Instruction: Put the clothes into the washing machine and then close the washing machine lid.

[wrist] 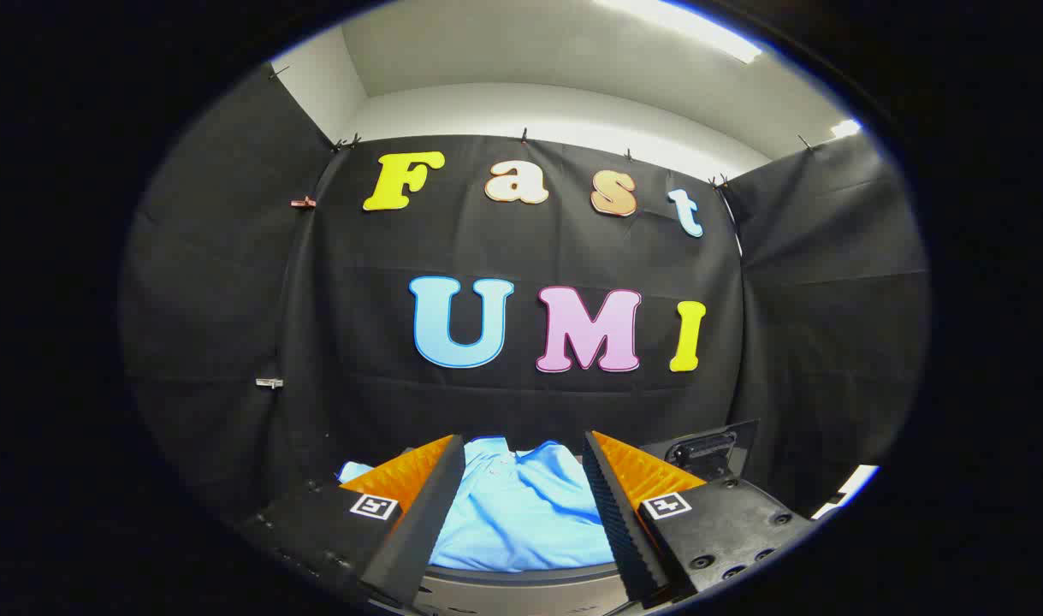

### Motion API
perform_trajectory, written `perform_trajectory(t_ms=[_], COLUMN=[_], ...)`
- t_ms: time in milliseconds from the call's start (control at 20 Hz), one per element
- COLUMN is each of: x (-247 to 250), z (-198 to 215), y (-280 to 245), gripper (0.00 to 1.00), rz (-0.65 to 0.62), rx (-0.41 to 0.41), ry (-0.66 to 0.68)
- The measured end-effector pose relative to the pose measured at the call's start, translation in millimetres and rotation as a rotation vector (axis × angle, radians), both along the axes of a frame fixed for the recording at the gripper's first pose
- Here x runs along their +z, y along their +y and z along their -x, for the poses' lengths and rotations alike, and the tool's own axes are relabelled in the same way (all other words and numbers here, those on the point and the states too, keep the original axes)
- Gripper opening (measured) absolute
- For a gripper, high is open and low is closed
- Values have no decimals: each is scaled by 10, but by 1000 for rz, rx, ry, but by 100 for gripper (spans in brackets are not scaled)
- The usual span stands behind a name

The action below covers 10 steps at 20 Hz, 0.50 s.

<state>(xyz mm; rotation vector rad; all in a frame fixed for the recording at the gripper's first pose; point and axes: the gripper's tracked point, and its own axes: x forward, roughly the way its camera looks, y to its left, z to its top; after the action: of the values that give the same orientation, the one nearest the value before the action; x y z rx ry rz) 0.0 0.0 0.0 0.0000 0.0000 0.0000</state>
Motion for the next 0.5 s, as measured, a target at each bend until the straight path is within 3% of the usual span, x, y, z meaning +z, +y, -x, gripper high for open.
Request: perform_trajectory(t_ms=[500], x=[-29], z=[11], y=[31], gripper=[88], rz=[20], rx=[22], ry=[5])
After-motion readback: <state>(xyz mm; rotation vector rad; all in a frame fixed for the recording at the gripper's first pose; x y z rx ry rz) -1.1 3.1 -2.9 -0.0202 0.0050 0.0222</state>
